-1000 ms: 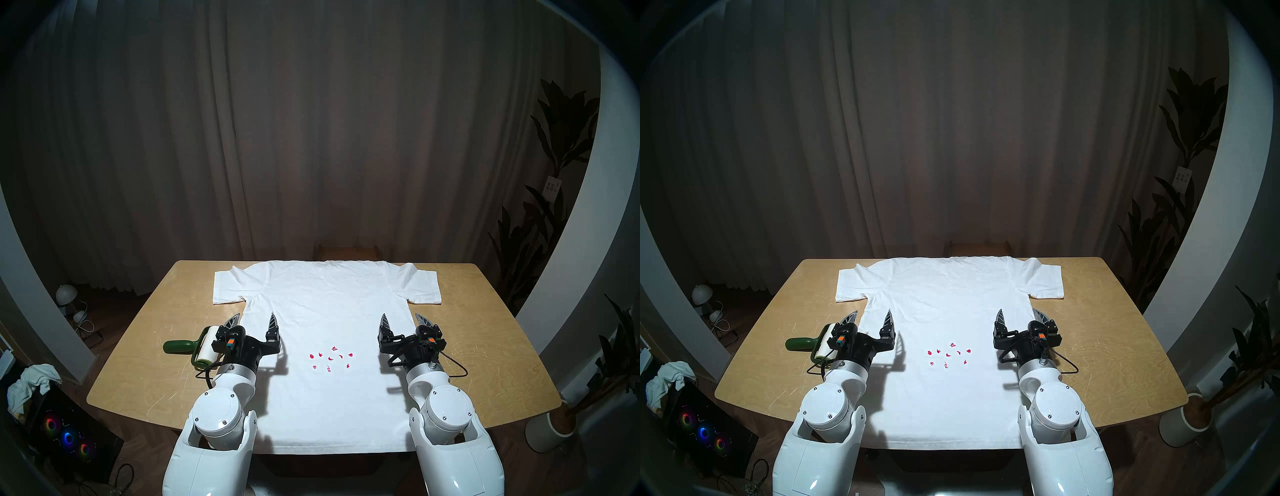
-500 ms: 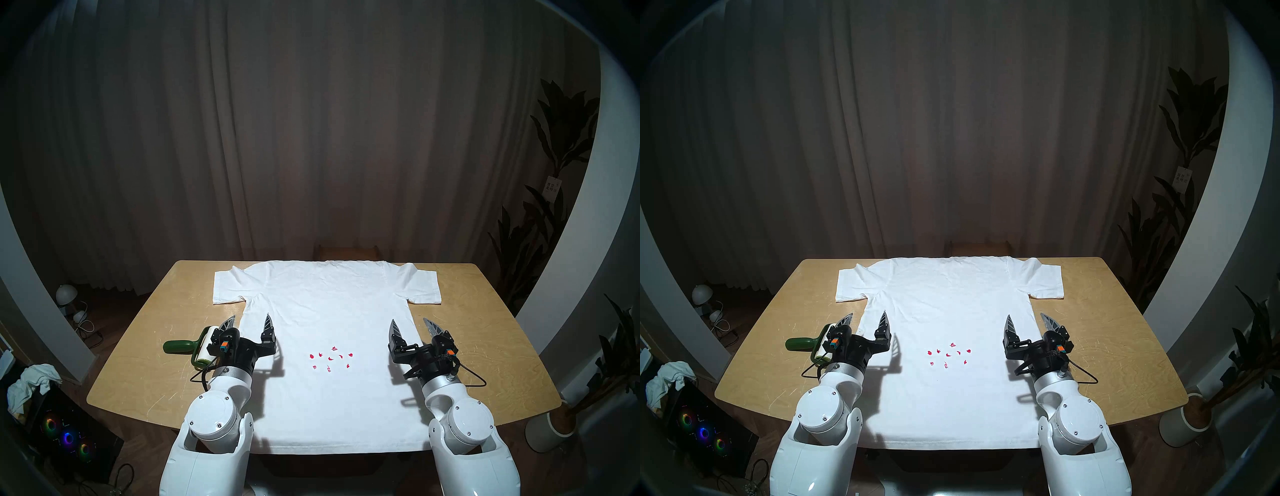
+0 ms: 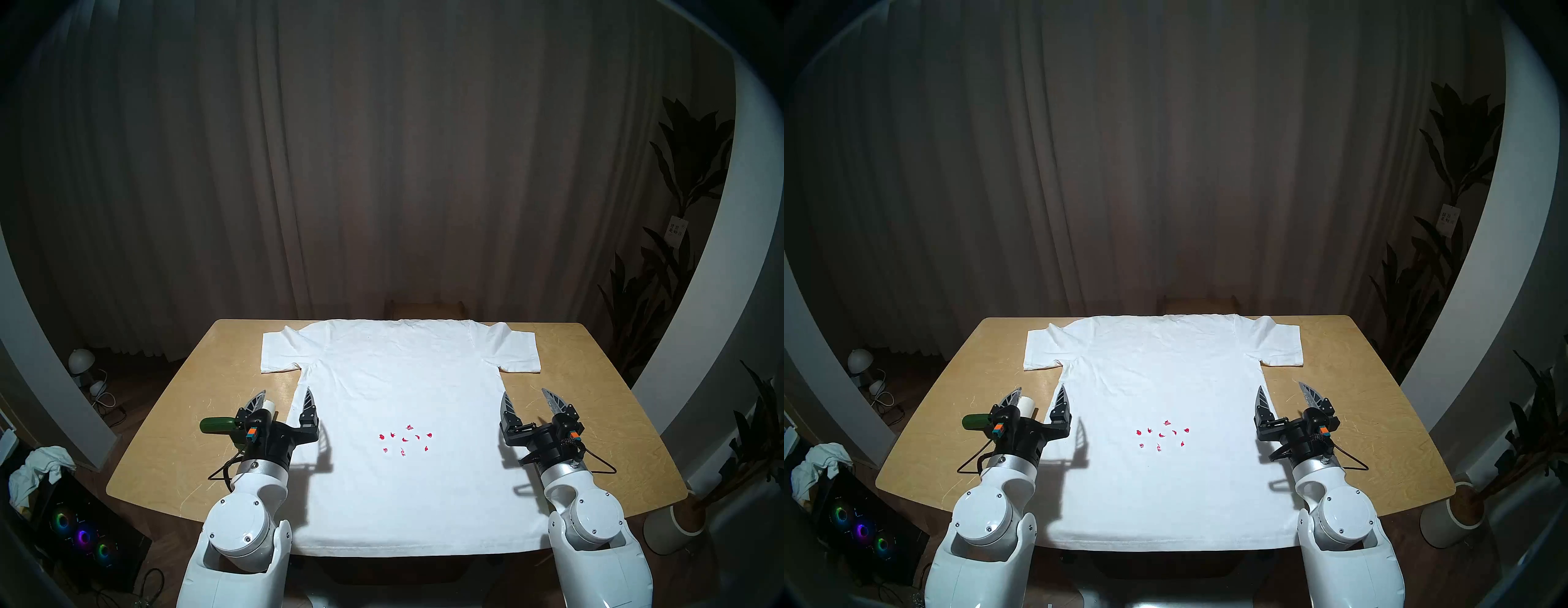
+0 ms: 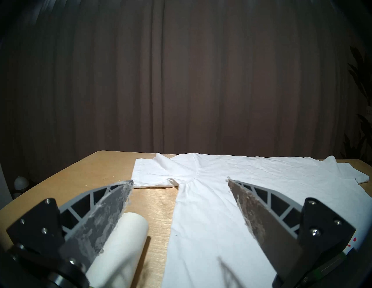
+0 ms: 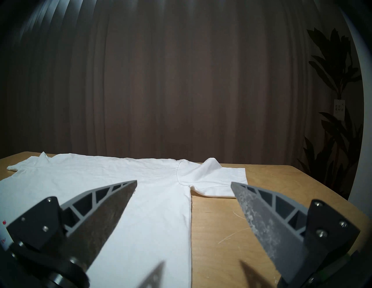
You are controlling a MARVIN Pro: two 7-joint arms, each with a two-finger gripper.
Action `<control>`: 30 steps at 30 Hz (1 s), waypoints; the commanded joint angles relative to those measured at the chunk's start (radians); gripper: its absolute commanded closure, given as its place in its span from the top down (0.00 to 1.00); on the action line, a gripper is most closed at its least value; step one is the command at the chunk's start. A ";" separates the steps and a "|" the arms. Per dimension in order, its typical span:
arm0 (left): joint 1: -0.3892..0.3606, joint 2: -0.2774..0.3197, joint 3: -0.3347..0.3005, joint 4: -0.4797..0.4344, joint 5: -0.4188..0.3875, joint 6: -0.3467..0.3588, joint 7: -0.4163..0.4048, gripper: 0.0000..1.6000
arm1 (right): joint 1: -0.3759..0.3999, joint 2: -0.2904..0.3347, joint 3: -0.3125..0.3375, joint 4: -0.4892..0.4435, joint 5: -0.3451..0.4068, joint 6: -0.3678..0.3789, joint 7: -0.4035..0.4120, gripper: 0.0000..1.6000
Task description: Use the fur roller to clean a top
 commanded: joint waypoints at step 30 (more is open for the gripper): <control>-0.005 -0.117 -0.329 -0.138 -0.718 0.266 -0.175 1.00 | 0.015 -0.014 0.036 -0.041 0.026 0.072 -0.035 1.00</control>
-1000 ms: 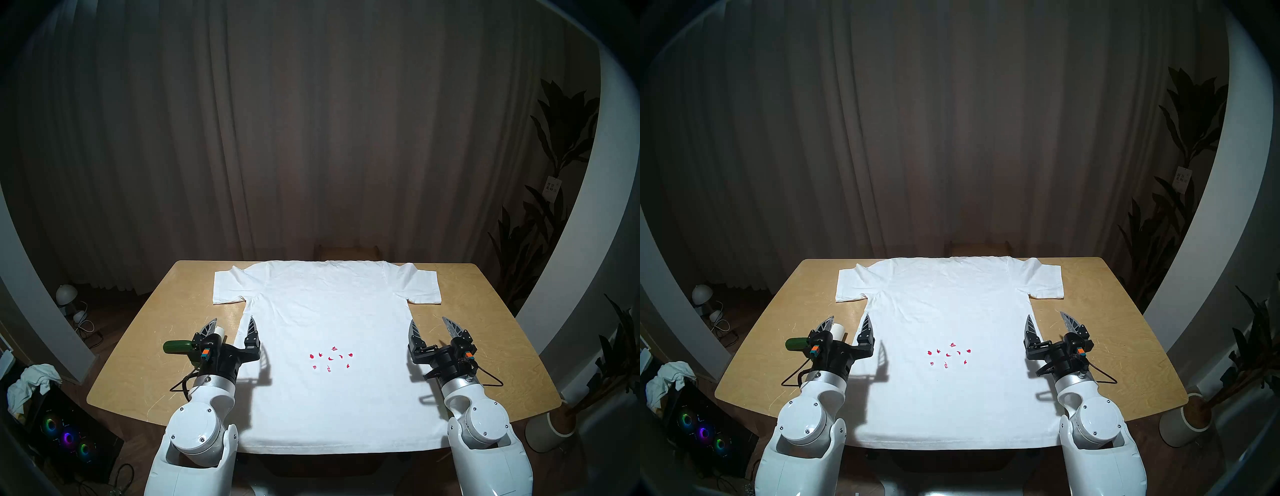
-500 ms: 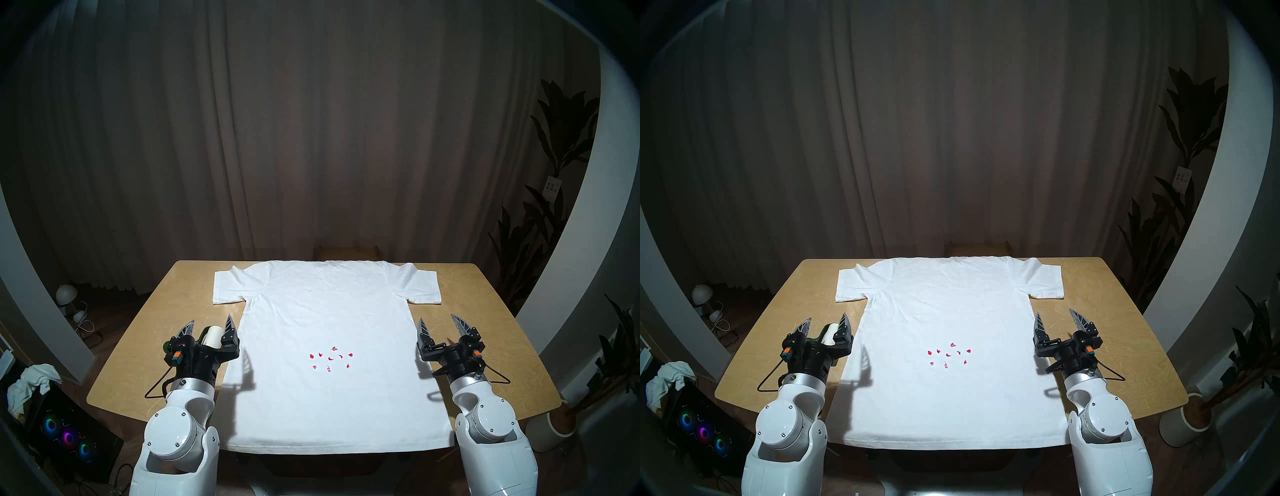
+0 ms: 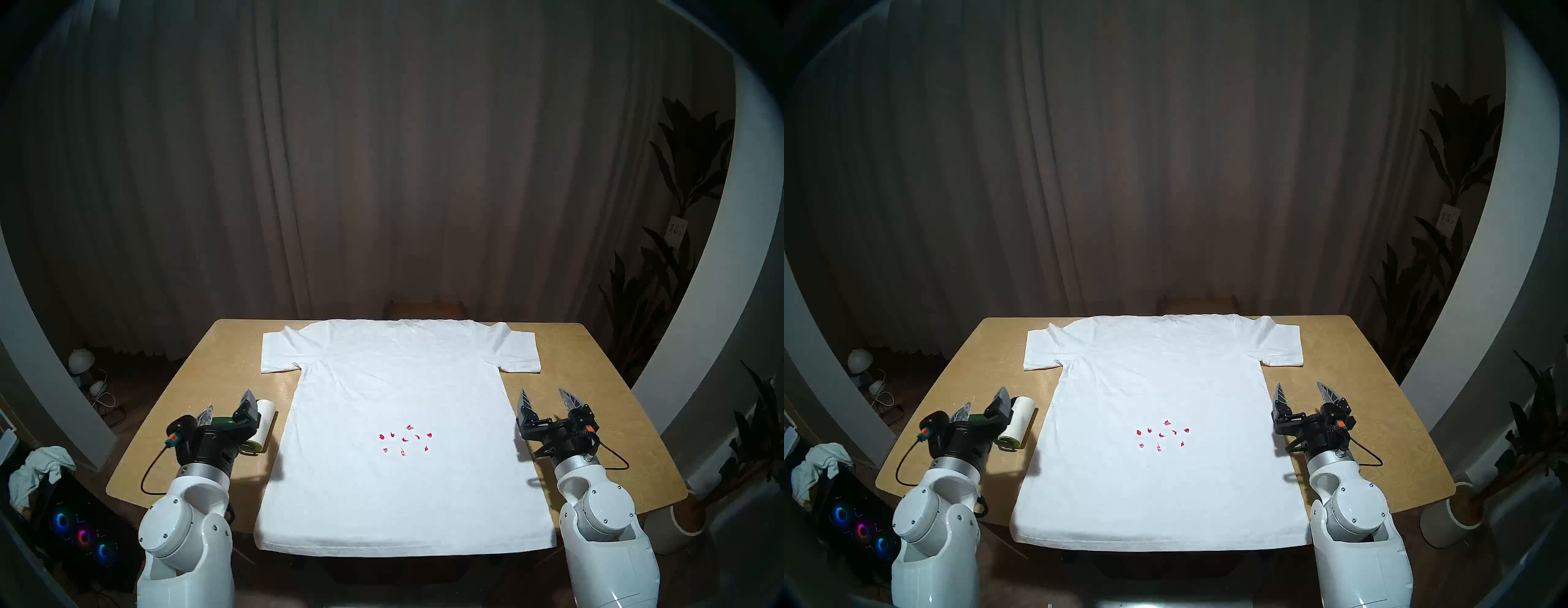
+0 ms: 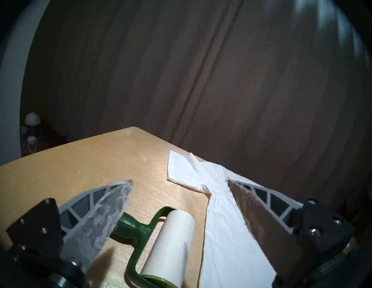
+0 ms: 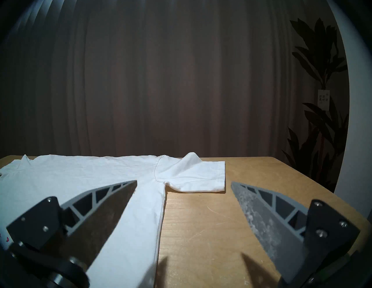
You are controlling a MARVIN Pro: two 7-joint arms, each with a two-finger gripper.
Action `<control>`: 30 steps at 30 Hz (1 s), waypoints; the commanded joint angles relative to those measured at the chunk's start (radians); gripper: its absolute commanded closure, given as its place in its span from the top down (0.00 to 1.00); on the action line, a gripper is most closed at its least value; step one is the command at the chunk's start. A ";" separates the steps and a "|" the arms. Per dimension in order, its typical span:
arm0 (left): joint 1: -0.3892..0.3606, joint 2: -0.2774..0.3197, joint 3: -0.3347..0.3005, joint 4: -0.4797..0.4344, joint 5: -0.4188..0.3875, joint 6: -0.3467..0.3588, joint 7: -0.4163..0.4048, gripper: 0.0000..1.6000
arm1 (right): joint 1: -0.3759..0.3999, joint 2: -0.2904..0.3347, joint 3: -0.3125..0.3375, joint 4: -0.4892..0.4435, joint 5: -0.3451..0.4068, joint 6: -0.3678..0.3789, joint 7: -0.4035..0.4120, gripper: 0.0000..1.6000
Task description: Use the fur roller to clean a top
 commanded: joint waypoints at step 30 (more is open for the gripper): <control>-0.166 -0.038 -0.290 0.151 -0.858 0.435 -0.077 1.00 | -0.022 -0.026 -0.041 -0.046 -0.079 -0.024 -0.083 1.00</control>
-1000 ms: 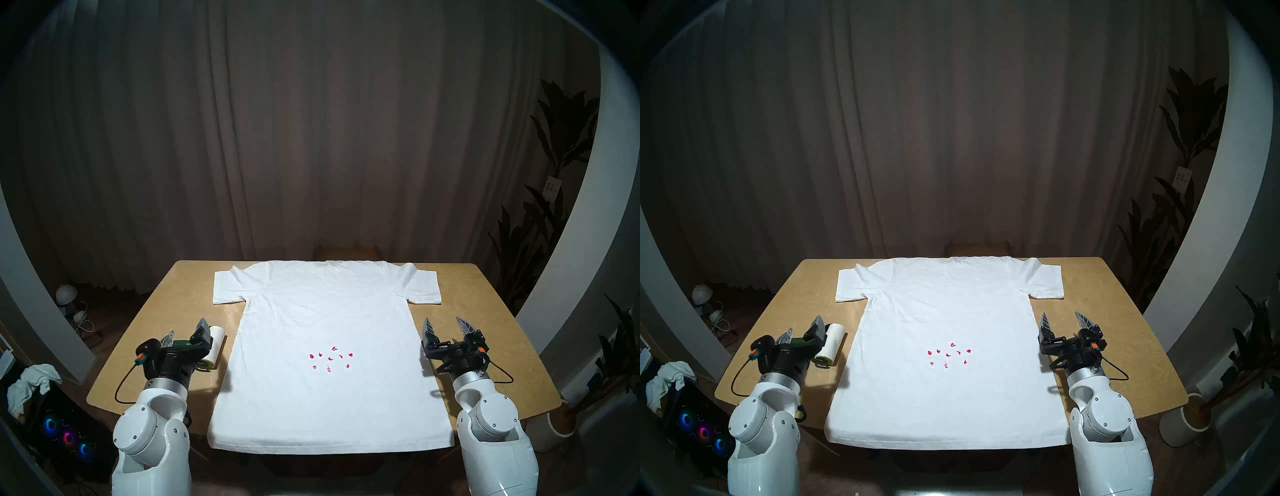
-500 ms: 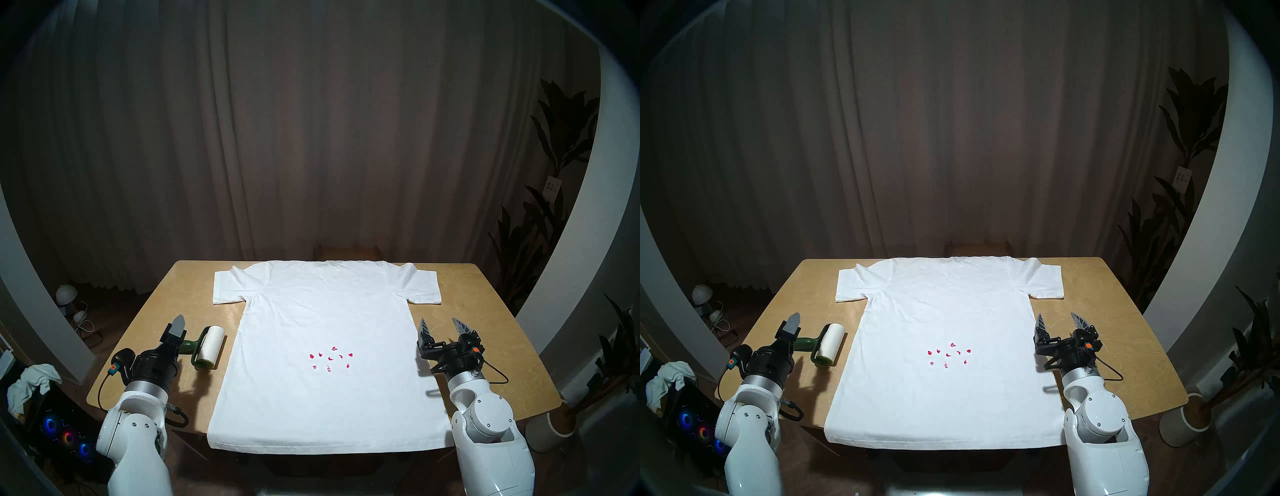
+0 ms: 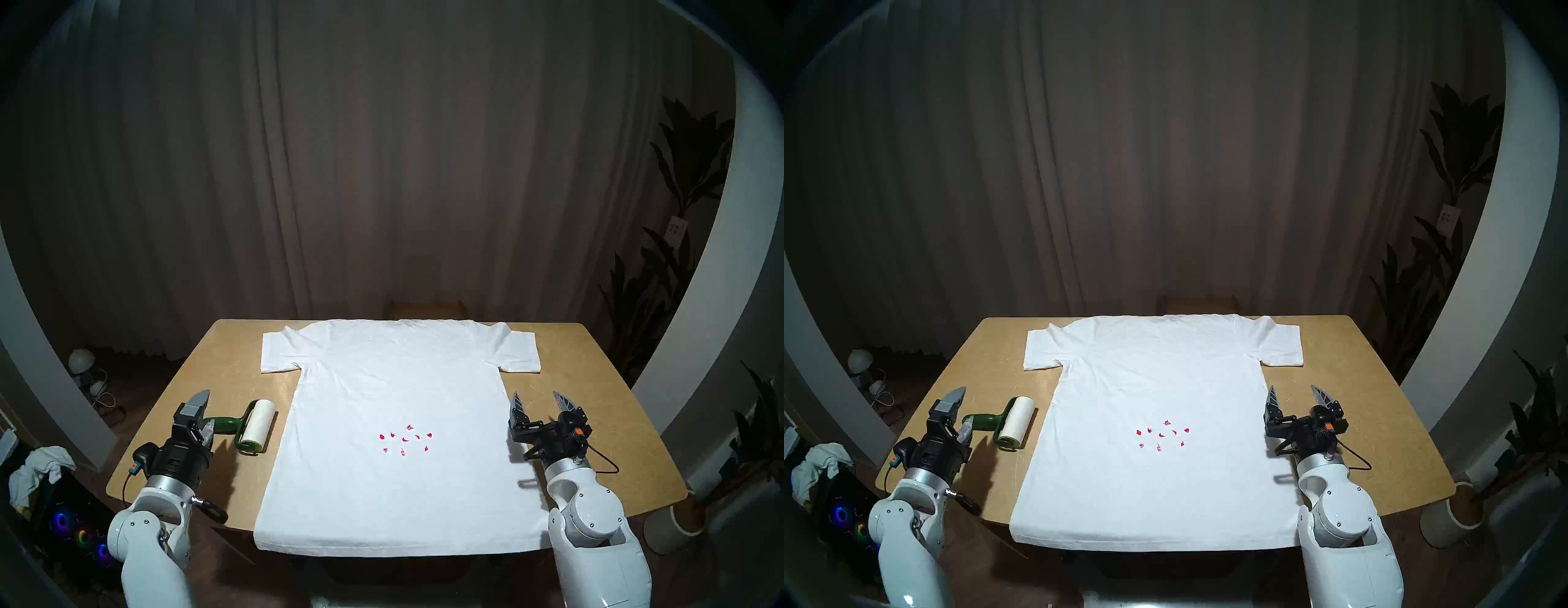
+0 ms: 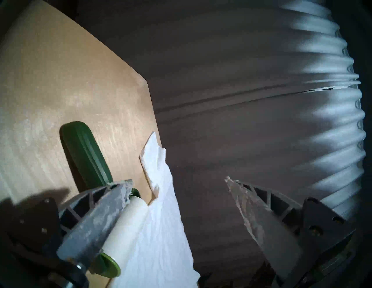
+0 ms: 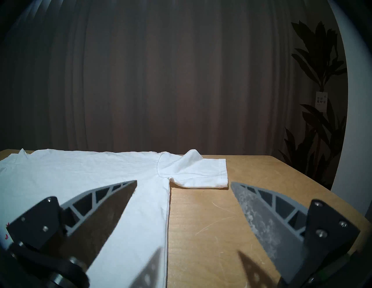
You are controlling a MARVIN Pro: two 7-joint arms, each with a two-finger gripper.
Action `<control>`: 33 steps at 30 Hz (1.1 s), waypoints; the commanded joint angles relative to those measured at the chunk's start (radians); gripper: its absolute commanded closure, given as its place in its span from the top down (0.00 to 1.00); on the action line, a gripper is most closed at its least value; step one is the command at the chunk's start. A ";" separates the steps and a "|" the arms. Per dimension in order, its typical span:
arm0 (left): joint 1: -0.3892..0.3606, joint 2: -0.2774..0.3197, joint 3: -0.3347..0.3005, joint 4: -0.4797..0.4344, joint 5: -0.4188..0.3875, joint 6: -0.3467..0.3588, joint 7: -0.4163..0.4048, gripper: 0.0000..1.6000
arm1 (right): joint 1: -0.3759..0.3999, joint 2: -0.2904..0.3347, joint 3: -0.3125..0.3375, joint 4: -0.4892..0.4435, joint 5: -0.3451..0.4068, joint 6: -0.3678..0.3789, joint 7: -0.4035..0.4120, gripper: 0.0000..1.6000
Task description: Use the fur roller to clean a top
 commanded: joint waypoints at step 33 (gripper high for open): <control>-0.043 0.034 -0.010 -0.033 -0.154 0.043 0.306 1.00 | 0.004 -0.001 -0.012 -0.002 -0.030 -0.063 -0.024 1.00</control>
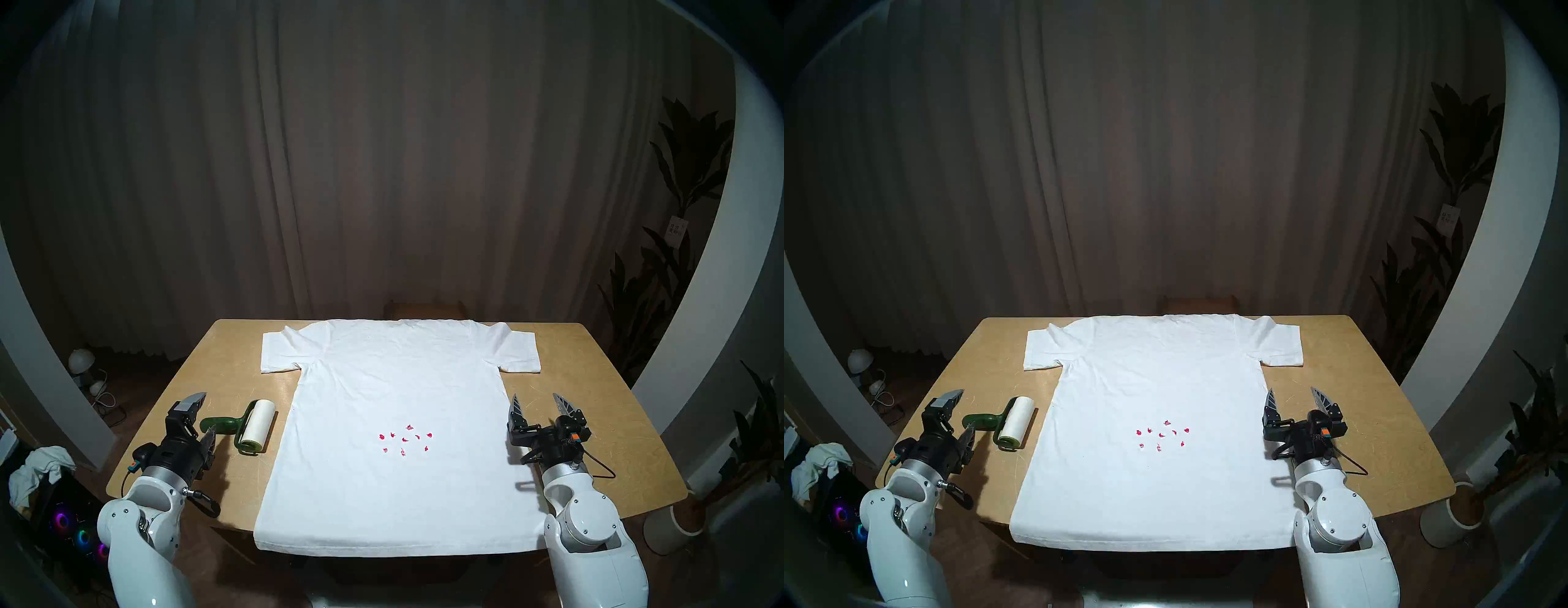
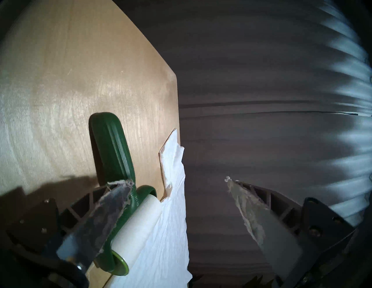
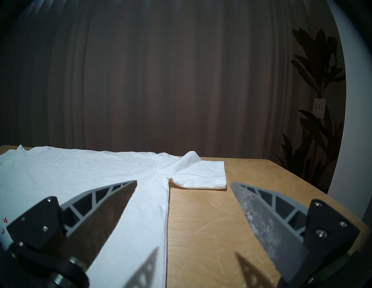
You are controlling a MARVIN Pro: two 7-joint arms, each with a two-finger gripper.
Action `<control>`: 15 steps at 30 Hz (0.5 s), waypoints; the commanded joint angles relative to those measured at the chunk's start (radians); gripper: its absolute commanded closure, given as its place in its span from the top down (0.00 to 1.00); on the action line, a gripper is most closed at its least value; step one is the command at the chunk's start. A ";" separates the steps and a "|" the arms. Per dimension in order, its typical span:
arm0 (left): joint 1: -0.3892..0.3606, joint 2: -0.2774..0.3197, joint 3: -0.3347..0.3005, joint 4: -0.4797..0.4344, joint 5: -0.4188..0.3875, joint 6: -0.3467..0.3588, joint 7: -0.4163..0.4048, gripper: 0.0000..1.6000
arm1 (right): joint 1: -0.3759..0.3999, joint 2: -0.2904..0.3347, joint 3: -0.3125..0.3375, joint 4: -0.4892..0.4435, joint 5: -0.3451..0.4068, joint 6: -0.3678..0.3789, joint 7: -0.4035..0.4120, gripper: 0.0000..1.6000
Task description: Use the fur roller to clean a top
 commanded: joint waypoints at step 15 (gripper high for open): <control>-0.021 0.007 0.009 -0.015 0.032 -0.003 0.084 1.00 | 0.007 0.003 0.000 -0.019 0.013 -0.027 0.006 1.00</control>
